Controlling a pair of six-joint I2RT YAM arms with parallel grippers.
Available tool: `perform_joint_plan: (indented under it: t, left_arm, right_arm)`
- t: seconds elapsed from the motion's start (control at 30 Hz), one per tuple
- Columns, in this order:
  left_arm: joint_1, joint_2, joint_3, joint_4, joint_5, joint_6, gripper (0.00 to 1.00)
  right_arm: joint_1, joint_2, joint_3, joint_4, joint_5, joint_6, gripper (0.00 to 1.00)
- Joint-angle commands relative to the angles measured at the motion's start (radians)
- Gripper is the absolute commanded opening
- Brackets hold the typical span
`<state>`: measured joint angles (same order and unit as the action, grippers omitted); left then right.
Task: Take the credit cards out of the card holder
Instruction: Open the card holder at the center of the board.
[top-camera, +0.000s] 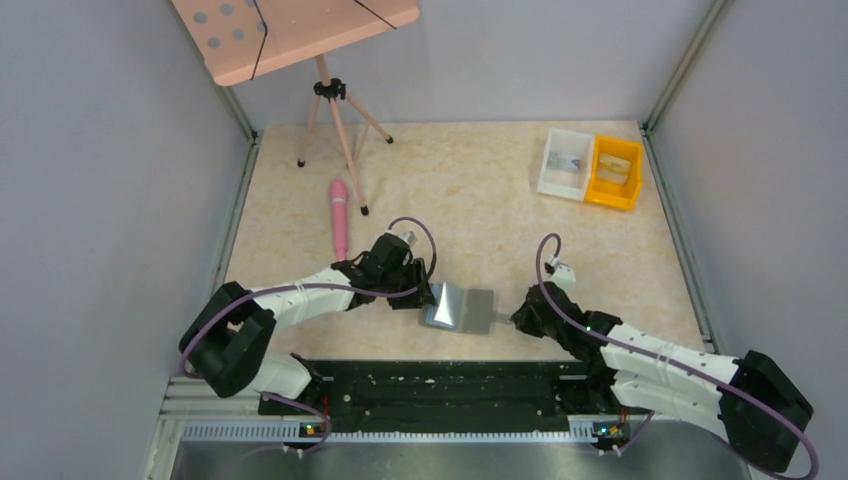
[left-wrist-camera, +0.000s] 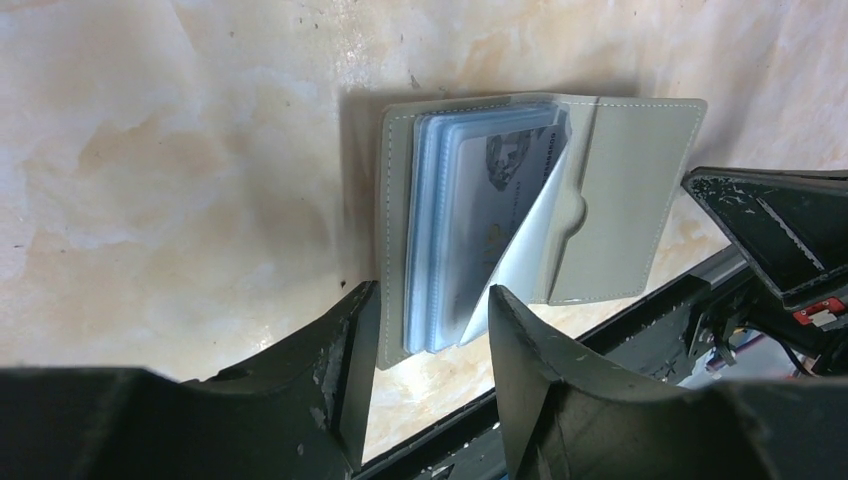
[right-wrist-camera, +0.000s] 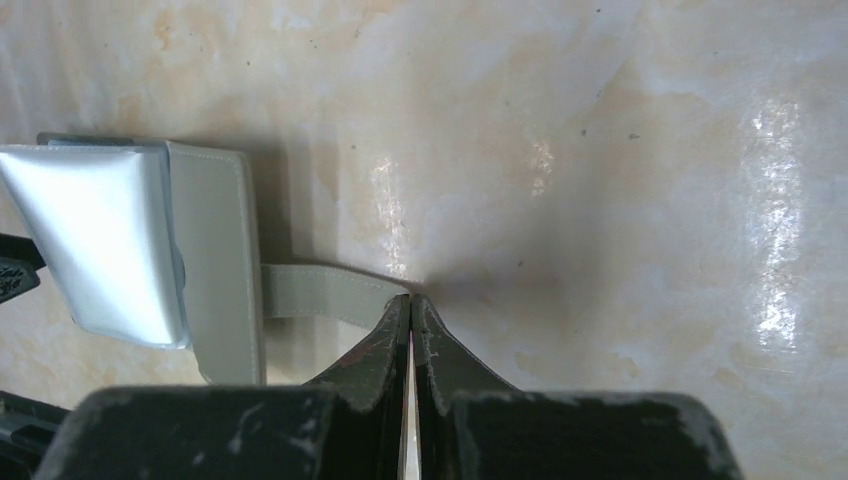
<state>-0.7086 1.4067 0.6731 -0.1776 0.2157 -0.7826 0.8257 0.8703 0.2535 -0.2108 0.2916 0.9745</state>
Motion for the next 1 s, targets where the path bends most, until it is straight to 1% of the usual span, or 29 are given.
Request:
perform_joint_plan:
  t: [0.0,0.3,0.43,0.63,0.8,0.97]
  left_arm:
    - [-0.004,-0.007,0.02,0.015,-0.029,0.0,0.49]
    - [-0.004,0.014,0.023,0.009,-0.044,-0.005,0.48]
    - [-0.003,-0.002,0.013,0.039,-0.008,-0.004,0.48]
    - [-0.003,-0.023,0.014,0.058,0.045,-0.026,0.45]
    - [-0.01,-0.042,0.009,0.081,0.097,-0.04,0.43]
    - [-0.012,-0.049,-0.003,0.126,0.13,-0.035,0.42]
  right_arm:
    - [-0.024,0.048,0.025,-0.024,0.031,0.017,0.0]
    - [-0.026,0.098,0.034,-0.028,0.062,0.036,0.0]
    - [-0.026,0.063,0.061,-0.019,0.048,-0.009,0.0]
    - [-0.025,0.054,0.186,-0.068,0.009,-0.066,0.13]
    - [-0.025,0.086,0.271,-0.054,-0.11,-0.06,0.25]
    - [-0.016,0.098,0.327,-0.01,-0.18,-0.034,0.3]
